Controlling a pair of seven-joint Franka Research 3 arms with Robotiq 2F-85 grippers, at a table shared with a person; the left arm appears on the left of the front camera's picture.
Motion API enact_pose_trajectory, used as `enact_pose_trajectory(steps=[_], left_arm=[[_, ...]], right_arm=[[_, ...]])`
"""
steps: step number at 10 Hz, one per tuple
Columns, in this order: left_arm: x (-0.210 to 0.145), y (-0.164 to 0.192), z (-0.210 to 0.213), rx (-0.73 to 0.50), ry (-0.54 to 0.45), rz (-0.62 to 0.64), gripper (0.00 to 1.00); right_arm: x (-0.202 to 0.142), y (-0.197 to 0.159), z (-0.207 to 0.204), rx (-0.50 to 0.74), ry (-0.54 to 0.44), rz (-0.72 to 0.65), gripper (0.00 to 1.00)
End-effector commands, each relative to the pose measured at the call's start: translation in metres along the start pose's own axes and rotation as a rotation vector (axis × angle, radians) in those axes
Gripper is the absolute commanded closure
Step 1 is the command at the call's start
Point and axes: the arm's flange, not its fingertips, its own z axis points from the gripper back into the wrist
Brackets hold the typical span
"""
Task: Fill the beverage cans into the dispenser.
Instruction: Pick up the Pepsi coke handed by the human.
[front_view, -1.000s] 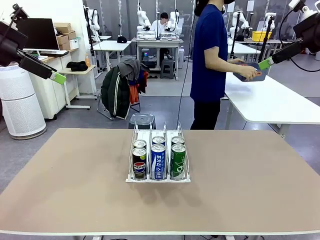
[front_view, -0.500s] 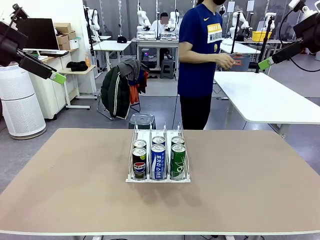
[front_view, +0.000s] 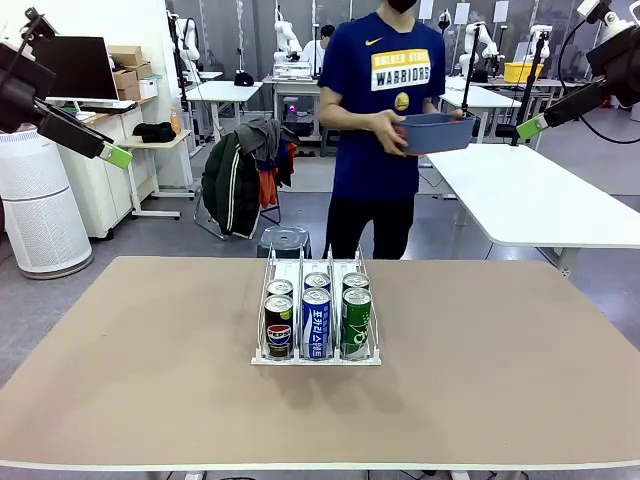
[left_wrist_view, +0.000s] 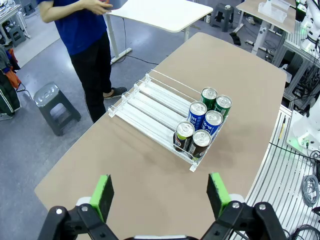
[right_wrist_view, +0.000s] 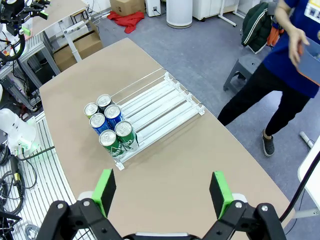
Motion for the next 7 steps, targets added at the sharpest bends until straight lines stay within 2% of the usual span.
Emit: enact_pose_trajectory(steps=[1,7], left_arm=[[-0.0015,-0.0006,0.0011,-0.002,-0.004,0.006,0.0],[-0.0015,-0.0006,0.0011,-0.002,-0.004,0.006,0.0]], right_arm=[[-0.0007,-0.0028,-0.0025,0.026,-0.015,0.016,0.0],[-0.0007,-0.0028,-0.0025,0.026,-0.015,0.016,0.0]])
